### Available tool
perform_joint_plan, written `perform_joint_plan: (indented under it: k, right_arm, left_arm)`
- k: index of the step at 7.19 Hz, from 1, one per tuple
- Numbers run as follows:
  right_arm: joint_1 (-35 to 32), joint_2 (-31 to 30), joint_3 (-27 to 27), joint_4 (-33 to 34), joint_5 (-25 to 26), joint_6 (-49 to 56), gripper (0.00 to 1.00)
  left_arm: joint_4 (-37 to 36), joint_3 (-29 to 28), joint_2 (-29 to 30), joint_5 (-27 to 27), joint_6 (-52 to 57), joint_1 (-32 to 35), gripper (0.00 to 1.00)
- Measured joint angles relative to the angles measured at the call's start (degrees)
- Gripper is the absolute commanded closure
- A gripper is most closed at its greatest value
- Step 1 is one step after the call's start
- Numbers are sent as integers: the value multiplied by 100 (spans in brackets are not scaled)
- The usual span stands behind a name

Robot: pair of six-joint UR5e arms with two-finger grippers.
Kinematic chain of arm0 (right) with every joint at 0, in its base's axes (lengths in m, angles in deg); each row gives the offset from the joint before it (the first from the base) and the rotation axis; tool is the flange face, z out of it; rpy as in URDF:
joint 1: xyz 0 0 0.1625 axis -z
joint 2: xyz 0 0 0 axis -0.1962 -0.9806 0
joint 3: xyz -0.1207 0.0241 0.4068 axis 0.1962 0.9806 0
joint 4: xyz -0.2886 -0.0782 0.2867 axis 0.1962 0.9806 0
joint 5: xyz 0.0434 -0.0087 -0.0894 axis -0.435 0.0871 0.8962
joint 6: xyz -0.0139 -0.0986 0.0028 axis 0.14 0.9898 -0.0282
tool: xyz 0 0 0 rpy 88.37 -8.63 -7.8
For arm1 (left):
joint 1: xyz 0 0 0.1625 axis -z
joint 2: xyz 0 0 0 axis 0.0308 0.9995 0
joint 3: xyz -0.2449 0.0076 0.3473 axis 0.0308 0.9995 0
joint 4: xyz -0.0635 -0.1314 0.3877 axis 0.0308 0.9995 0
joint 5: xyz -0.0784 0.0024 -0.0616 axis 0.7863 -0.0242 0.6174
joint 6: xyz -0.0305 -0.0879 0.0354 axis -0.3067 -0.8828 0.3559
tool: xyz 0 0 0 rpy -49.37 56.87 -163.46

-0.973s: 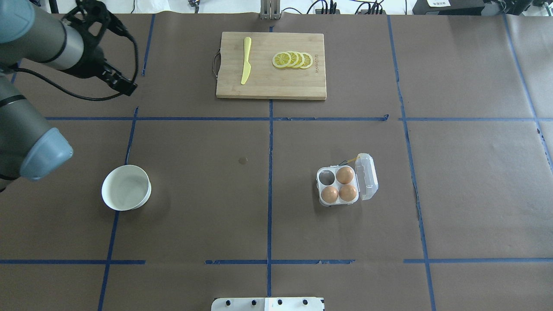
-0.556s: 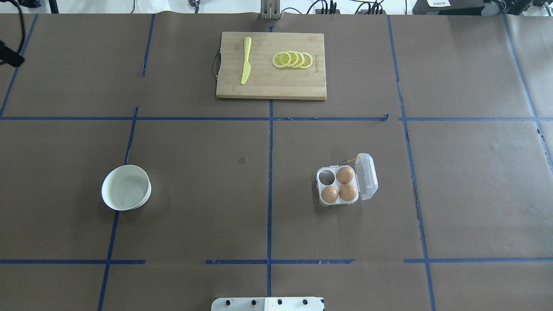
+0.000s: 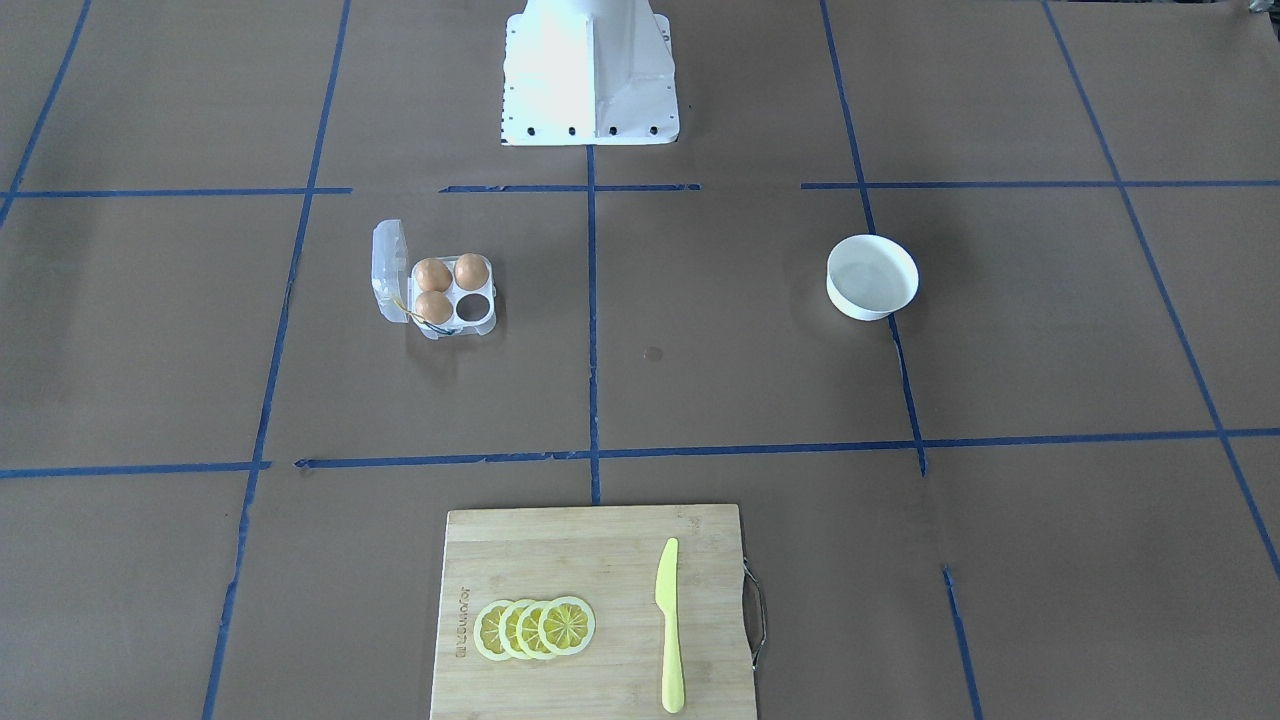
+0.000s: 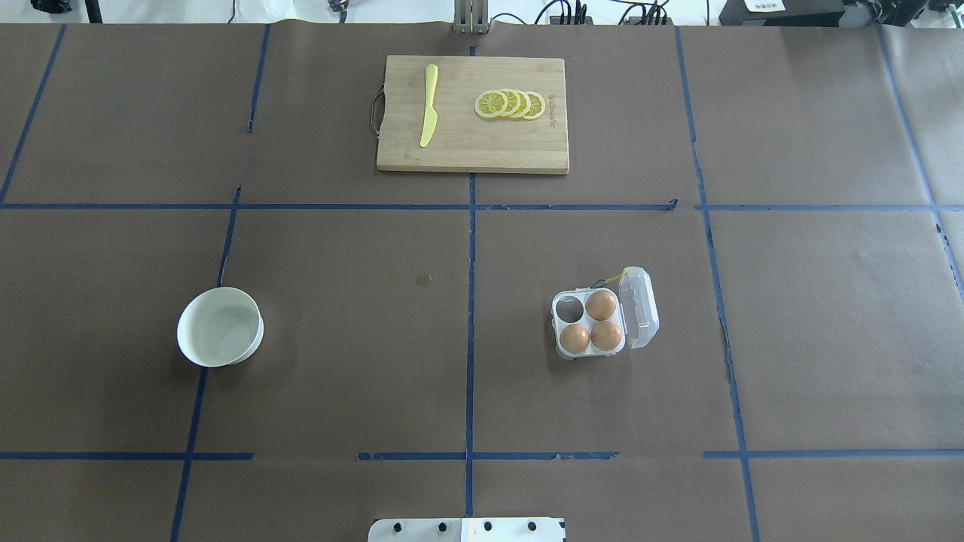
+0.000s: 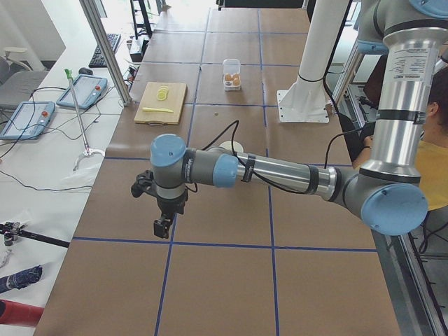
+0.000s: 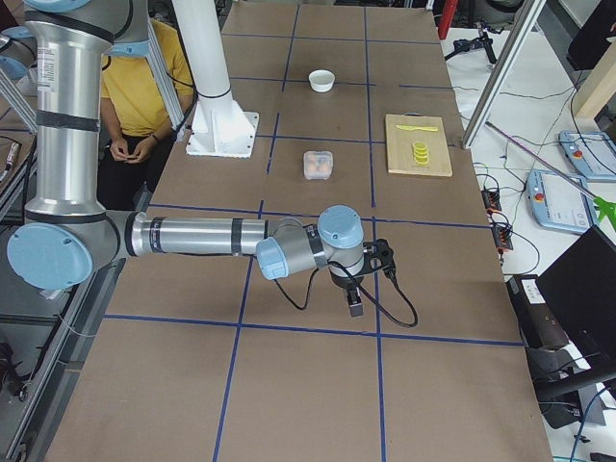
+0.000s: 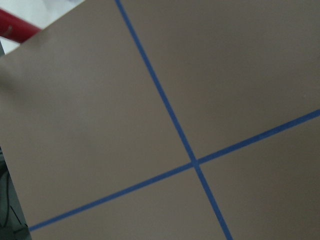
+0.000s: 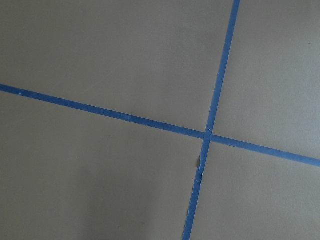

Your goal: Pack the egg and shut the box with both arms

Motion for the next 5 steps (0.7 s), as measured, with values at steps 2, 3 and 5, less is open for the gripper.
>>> perform_joint_plan:
  k: [2, 3, 5]
  right_arm:
    - [59, -29, -50, -7, -179, -307, 0]
    - [198, -44, -220, -6, -288, -641, 0]
    - [1003, -89, -907, -14, -246, -1789, 0]
  left_arm:
    - [334, -17, -638, 728, -41, 209, 0]
    - [388, -21, -743, 833, -55, 229, 0]
    - [417, 30, -777, 873, -48, 235, 0]
